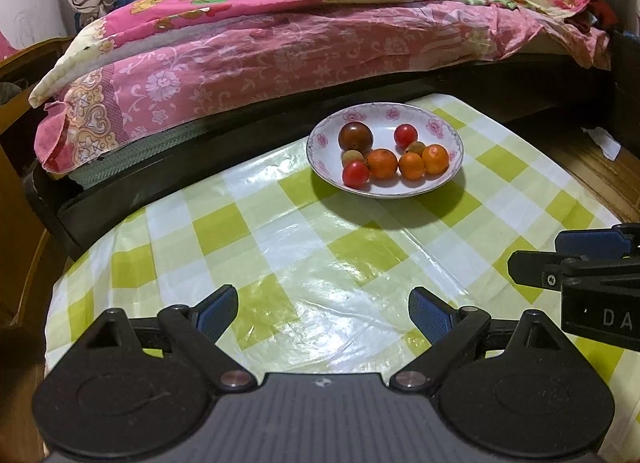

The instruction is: Organize fruits

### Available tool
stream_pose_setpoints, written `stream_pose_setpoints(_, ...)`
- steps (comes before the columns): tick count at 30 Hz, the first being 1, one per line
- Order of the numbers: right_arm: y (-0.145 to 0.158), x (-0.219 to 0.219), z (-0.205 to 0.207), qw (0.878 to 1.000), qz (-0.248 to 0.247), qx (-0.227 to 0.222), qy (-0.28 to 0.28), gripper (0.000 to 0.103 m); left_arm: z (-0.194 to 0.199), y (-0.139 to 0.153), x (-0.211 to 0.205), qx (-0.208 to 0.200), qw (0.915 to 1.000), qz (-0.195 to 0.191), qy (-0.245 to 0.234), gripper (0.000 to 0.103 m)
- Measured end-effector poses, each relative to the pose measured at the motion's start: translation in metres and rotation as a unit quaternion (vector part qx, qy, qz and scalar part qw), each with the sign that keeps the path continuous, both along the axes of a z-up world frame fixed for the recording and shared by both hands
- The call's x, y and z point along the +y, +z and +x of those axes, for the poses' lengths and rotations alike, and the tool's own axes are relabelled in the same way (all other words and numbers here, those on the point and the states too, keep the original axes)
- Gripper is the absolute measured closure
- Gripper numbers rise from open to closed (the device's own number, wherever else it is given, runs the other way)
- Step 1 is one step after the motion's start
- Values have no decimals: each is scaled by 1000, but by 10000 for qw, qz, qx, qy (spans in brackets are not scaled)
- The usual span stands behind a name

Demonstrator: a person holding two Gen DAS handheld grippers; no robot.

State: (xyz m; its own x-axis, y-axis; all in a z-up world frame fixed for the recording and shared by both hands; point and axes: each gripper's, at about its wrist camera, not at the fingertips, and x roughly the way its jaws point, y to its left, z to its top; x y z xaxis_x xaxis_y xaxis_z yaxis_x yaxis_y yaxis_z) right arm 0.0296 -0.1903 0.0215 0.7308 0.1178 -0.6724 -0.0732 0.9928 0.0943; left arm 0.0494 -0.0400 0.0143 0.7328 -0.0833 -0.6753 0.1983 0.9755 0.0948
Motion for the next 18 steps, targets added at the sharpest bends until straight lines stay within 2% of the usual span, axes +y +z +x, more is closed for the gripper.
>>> stream_pose_setpoints(5, 0, 0, -2, 10000, 15, 14, 5, 63, -4, 1, -4, -76, 9999, 150, 29, 2)
stream_pose_setpoints(18, -2, 1, -6, 9999, 30, 98, 36, 63, -9, -2, -4, 45, 9998, 98, 173, 2)
